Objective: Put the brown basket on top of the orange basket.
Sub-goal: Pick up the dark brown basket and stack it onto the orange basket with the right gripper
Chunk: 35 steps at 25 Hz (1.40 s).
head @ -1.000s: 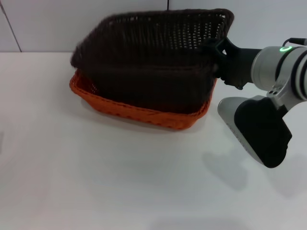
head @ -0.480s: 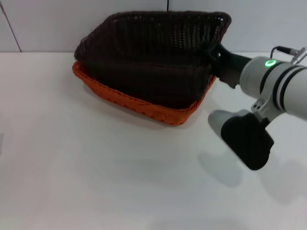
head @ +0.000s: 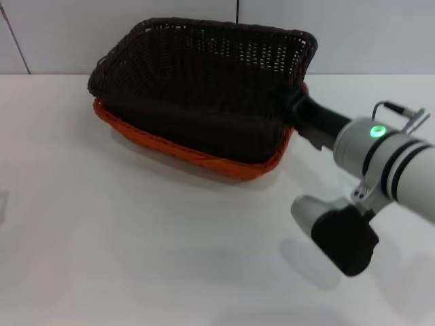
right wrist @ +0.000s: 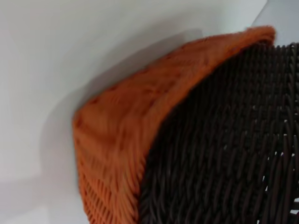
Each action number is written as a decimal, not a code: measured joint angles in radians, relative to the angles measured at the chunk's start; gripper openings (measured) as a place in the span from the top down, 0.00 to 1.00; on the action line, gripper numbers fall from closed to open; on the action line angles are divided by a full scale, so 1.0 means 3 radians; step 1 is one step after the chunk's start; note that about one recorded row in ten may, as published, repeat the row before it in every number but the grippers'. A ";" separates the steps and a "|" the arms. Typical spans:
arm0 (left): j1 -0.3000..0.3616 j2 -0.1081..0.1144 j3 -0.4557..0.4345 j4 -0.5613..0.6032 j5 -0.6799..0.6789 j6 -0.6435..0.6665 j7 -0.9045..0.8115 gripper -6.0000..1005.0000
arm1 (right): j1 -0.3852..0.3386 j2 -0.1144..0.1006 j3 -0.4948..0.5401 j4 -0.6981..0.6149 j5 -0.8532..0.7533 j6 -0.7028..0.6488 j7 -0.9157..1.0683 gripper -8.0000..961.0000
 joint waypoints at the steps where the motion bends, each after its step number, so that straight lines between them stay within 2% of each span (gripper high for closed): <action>1: 0.0000 0.0000 0.0000 0.0000 0.0000 0.0000 0.0000 0.23 | 0.0000 0.0000 0.0000 0.0000 0.0000 0.0000 0.0000 0.32; 4: 0.0002 0.0003 0.0014 0.0002 0.0003 -0.0002 0.0003 0.23 | -0.0069 0.0007 -0.0032 0.0163 -0.0047 -0.0293 0.0002 0.32; 17: 0.0002 0.0012 0.0024 0.0007 0.0006 -0.0008 0.0001 0.23 | -0.0131 0.0013 -0.0019 -0.0049 0.0031 -0.0371 0.0034 0.32; 24: 0.0020 0.0009 0.0048 -0.0001 0.0004 -0.0008 -0.0018 0.23 | -0.0149 0.0013 -0.0023 -0.0167 0.0103 -0.0229 0.0036 0.32; 29: 0.0029 0.0005 0.0056 0.0005 0.0007 -0.0008 -0.0027 0.23 | -0.0203 0.0006 0.0004 -0.0345 0.0158 0.0072 0.0037 0.32; 35: 0.0021 0.0007 0.0058 0.0009 0.0003 -0.0008 -0.0068 0.23 | -0.0188 -0.0004 0.0139 -0.0673 0.0703 0.0532 0.0041 0.32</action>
